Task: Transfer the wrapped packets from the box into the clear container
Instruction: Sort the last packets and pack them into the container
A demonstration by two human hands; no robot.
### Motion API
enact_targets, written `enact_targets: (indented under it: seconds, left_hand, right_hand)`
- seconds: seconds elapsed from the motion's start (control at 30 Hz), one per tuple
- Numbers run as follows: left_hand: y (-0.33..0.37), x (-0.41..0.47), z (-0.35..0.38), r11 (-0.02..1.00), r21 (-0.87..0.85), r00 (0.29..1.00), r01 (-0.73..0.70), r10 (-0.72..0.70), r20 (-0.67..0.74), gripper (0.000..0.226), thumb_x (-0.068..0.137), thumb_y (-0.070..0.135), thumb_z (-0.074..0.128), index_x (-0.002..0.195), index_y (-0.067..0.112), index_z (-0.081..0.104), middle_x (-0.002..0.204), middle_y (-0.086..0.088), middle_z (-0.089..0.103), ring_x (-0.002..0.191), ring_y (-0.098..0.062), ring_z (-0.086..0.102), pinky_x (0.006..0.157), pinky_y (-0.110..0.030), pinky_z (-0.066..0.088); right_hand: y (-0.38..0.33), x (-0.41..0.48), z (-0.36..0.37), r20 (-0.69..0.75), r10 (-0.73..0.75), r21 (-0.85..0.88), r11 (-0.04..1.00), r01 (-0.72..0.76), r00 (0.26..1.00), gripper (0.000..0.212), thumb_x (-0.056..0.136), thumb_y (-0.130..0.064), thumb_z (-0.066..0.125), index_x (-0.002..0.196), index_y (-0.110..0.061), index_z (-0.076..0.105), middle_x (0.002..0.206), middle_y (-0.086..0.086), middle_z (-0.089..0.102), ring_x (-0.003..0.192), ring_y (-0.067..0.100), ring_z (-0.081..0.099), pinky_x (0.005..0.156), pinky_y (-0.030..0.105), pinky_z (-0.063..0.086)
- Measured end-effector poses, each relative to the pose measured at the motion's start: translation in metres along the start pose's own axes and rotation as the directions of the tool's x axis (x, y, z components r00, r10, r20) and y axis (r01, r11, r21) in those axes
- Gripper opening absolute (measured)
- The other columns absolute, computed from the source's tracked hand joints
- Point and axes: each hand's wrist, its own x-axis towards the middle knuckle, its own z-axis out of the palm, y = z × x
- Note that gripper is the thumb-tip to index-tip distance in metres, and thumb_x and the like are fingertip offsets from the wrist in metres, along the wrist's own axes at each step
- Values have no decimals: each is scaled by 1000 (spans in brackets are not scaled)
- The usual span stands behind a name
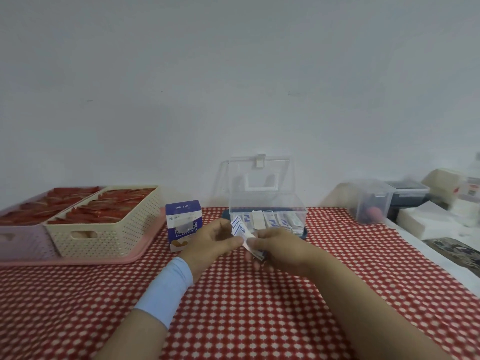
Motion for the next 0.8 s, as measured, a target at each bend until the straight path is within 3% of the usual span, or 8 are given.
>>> enact_targets:
  seconds: [0.1,0.2,0.27,0.4,0.5,0.6,0.7,0.8]
  left_hand:
    - [1,-3,2,997,-74,997,3,3,77,35,87,11,72,121,14,62,120,4,72,114,-14,66,96,-31,52]
    - [2,-3,6,987,-158,1000,-1,5,30,30,89,7,69,119,8,65,115,0,74,113,-16,67,95,-29,54]
    - [4,-3,9,970,-243,999,-13,3,-41,28,85,17,74,110,6,70,109,-6,75,109,-21,69,99,-38,52]
    - [4,-2,13,946,-323,992,-37,-5,-127,65,69,41,83,106,-8,62,104,-15,75,102,-30,71,99,-50,51]
    - [5,-2,16,936,-350,989,-36,-17,-148,70,60,46,84,104,-5,64,104,-16,75,102,-32,71,94,-49,54]
    - [6,-2,15,886,-465,983,-7,-79,-164,46,69,33,73,99,0,64,107,-19,73,96,-31,73,88,-47,57]
    - [3,-2,9,852,-521,984,46,-130,-126,41,78,32,69,107,3,65,114,-20,71,105,-39,68,100,-58,48]
    - [2,-4,7,820,-555,979,144,-201,-42,45,78,32,73,116,7,67,122,-28,65,118,-45,60,106,-62,41]
  right_hand:
    - [2,4,6,112,55,144,987,-71,992,17,104,-14,45,104,-7,61,78,10,64,58,17,51,48,25,32]
    - [-1,5,11,145,92,228,966,-124,985,21,102,-15,42,118,-13,56,78,9,61,55,15,47,44,21,28]
    - [-2,5,11,131,122,240,959,-151,984,19,103,-17,41,115,-10,54,76,7,60,54,13,47,42,20,27]
    - [-2,2,14,59,139,220,964,-149,988,19,105,-18,45,102,-4,56,65,4,60,54,15,51,44,22,34]
    - [-4,2,18,-103,80,-49,995,-85,992,29,103,-33,53,108,-7,63,76,6,70,57,17,60,48,26,46]
    - [4,7,20,-342,-241,-540,842,20,908,18,99,-41,58,109,-27,61,97,-7,69,79,8,66,68,26,54]
    - [5,2,22,-207,-486,-593,753,286,849,23,88,-45,68,105,-37,54,118,-16,59,106,2,59,88,23,50]
    - [2,-1,21,-32,-501,-690,637,343,865,55,63,-58,82,102,-40,48,155,-22,30,141,-1,31,112,26,32]
